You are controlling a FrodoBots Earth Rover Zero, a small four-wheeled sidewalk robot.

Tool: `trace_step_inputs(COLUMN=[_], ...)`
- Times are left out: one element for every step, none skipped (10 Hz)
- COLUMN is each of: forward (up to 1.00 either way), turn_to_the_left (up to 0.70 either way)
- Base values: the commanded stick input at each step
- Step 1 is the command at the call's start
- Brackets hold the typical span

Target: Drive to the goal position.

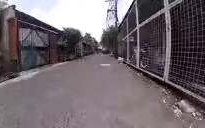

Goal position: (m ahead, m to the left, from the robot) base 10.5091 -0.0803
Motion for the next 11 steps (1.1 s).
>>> trace_step_inputs(forward=[1.0, 1.0, 1.0, 1.0, 1.0, 1.0, 1.0, 1.0, 1.0, 1.0, 1.0], turn_to_the_left=[0.0, 0.0, 0.0, 0.0, 0.0, 0.0, 0.0, 0.0, 0.0, 0.0, 0.0])
